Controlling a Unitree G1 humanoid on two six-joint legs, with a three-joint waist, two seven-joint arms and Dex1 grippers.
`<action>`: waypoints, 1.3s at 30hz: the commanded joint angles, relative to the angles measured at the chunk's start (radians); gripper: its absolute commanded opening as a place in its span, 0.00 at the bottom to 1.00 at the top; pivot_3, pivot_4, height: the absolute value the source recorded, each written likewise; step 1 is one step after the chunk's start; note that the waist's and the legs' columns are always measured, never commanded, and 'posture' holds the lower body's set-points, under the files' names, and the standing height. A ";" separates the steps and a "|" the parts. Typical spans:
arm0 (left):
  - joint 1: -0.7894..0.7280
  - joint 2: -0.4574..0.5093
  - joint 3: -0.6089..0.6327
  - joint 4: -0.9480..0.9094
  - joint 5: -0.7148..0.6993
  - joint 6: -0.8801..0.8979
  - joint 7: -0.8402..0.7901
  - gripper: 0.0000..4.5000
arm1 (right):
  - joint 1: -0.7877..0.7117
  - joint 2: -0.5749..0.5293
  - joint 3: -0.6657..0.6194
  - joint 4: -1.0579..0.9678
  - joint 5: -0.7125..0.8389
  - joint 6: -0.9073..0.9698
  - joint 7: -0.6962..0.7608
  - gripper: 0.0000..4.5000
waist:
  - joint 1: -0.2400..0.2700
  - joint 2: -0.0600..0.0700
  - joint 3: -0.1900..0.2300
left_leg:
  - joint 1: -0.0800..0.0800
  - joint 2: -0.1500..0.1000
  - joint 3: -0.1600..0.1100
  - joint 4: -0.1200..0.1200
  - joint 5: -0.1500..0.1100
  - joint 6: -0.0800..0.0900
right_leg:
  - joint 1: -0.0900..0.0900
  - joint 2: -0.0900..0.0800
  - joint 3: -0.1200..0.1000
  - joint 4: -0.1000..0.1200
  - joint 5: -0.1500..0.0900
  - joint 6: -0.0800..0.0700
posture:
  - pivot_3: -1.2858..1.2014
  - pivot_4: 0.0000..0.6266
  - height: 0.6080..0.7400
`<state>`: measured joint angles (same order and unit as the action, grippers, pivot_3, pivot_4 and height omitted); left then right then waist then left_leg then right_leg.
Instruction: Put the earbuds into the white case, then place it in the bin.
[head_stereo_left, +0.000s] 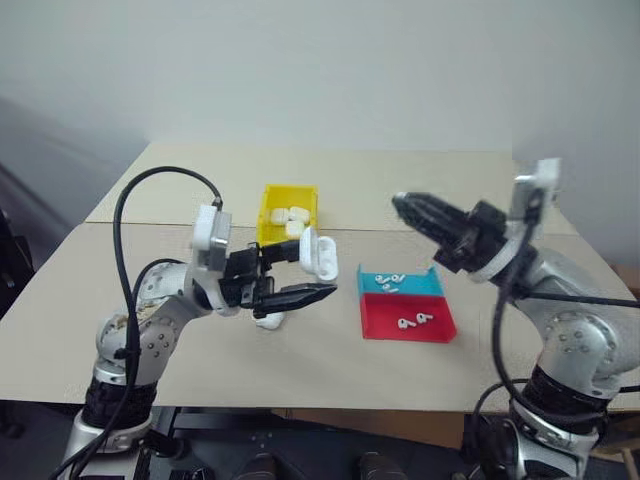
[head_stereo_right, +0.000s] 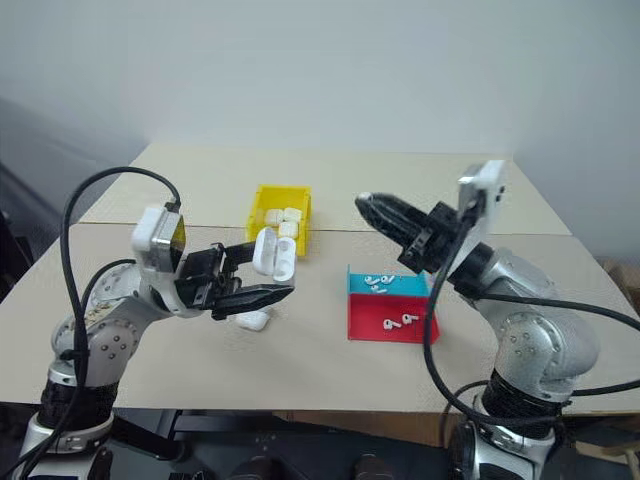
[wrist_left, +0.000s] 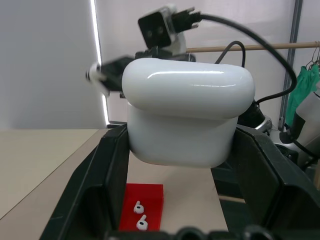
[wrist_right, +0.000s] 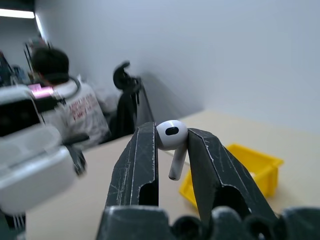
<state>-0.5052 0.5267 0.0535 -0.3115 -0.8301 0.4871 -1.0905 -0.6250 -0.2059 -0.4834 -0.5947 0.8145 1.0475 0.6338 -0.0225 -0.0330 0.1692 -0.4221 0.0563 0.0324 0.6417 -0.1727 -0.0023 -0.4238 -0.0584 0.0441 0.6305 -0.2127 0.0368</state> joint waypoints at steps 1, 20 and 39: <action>-0.037 -0.011 -0.005 0.008 -0.020 0.013 -0.003 0.62 | -0.028 0.040 0.030 -0.076 0.201 0.032 -0.141 0.21 | -0.002 0.000 0.000 | 0.000 0.001 0.000 0.000 0.000 0.000 | 0.000 0.001 0.000 0.000 -0.001 -0.002 | 0.52 0.24 1.00; -0.110 -0.073 -0.034 0.073 0.012 -0.007 -0.037 0.62 | 0.068 -0.149 0.261 -0.098 0.290 -0.116 -0.302 0.21 | 0.001 0.000 0.000 | -0.002 0.002 0.001 0.000 0.000 0.000 | 0.000 0.001 0.000 -0.003 -0.002 -0.004 | 0.52 0.24 1.00; -0.100 -0.079 -0.031 0.068 0.029 -0.016 -0.063 0.62 | 0.093 -0.255 0.370 -0.064 0.168 -0.259 -0.238 0.21 | 0.005 0.000 0.000 | -0.003 0.002 0.001 -0.001 0.000 0.000 | -0.001 0.001 0.000 -0.004 -0.002 -0.004 | 0.52 0.24 1.00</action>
<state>-0.5891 0.4549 0.0034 -0.2187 -0.7849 0.5014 -1.1391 -0.5364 -0.4456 -0.1097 -0.6584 0.9993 0.8078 0.3943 -0.0177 -0.0329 0.1692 -0.4253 0.0585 0.0332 0.6411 -0.1727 -0.0022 -0.4250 -0.0573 0.0438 0.6259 -0.2150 0.0327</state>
